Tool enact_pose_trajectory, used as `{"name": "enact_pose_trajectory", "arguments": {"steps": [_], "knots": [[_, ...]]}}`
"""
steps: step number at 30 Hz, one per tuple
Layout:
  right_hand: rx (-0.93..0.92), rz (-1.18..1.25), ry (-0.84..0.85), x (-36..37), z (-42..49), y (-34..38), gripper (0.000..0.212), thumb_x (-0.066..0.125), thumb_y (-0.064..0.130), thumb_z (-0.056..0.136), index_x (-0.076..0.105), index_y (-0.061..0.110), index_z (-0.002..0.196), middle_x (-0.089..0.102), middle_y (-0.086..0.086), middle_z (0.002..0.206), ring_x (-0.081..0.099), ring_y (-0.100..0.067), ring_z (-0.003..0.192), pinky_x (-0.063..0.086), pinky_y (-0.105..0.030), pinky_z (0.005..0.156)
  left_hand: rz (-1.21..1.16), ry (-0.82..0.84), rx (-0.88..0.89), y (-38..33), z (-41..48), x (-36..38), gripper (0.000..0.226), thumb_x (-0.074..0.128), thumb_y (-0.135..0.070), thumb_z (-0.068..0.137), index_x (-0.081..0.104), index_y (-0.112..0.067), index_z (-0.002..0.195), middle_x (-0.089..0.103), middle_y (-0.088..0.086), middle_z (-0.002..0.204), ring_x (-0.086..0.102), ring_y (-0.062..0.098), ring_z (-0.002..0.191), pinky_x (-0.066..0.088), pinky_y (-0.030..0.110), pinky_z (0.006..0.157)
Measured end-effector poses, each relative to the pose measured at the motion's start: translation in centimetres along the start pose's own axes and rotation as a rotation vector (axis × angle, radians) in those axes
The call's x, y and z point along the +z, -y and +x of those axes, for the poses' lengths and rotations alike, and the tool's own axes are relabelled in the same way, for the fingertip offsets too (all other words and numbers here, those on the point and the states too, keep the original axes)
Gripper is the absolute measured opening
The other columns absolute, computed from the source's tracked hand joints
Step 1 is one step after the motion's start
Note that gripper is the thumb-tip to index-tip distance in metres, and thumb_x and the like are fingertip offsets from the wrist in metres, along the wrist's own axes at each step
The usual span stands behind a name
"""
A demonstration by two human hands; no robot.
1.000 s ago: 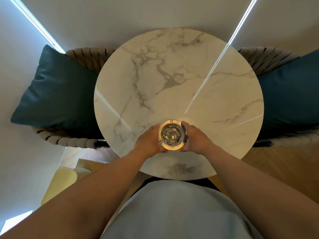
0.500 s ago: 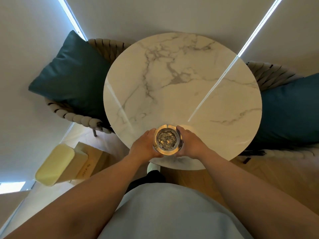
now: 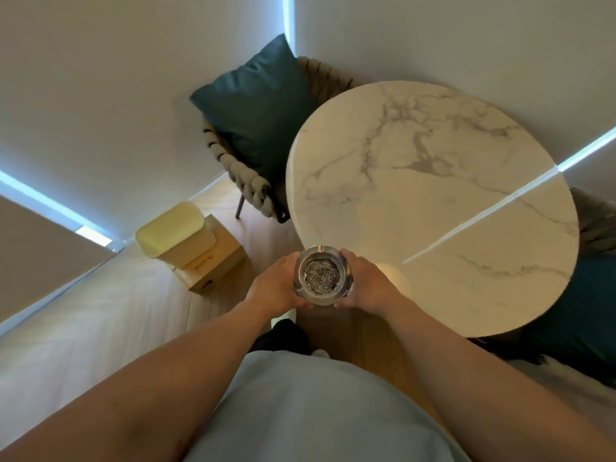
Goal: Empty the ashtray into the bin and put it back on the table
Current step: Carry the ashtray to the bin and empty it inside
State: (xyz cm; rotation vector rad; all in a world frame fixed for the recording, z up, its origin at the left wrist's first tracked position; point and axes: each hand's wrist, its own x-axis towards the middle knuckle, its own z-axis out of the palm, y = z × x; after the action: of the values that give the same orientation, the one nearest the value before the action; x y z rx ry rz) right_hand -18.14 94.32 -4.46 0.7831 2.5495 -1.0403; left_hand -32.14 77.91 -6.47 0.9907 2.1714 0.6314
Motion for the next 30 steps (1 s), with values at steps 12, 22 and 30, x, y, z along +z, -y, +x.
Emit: {"name": "enact_pose_trajectory", "arguments": {"steps": [12,22,30], "knots": [[-0.232,-0.194,0.185,5.0,7.0,12.4,0.12,0.094,0.032,0.056,0.023,0.019,0.152,0.051,-0.007,0.14,0.048,-0.026,0.129,0.042,-0.038,0.107,-0.114,-0.256,-0.203,10.1,-6.2,-6.1,0.101,0.091,-0.044,0.05,0.04,-0.033,0.136,0.056,-0.013,0.124,0.053,0.01,0.112,0.048,0.039,0.096],[-0.354,-0.238,0.284,11.3,16.1,26.5,0.104,0.094,0.036,0.052,0.037,0.03,0.138,0.059,0.004,0.126,0.057,-0.018,0.114,0.052,-0.042,0.097,-0.173,-0.373,-0.303,21.6,-8.8,-16.3,0.103,0.09,-0.051,0.048,0.04,-0.034,0.137,0.058,-0.011,0.126,0.057,0.013,0.107,0.052,0.041,0.089],[-0.369,-0.215,0.417,13.8,21.4,33.1,0.096,0.09,0.033,0.061,0.036,0.027,0.141,0.057,-0.004,0.123,0.058,-0.021,0.112,0.05,-0.042,0.1,-0.256,-0.429,-0.403,27.5,-9.2,-20.2,0.103,0.091,-0.049,0.046,0.041,-0.038,0.136,0.057,-0.016,0.123,0.058,0.012,0.104,0.052,0.039,0.088]]}}
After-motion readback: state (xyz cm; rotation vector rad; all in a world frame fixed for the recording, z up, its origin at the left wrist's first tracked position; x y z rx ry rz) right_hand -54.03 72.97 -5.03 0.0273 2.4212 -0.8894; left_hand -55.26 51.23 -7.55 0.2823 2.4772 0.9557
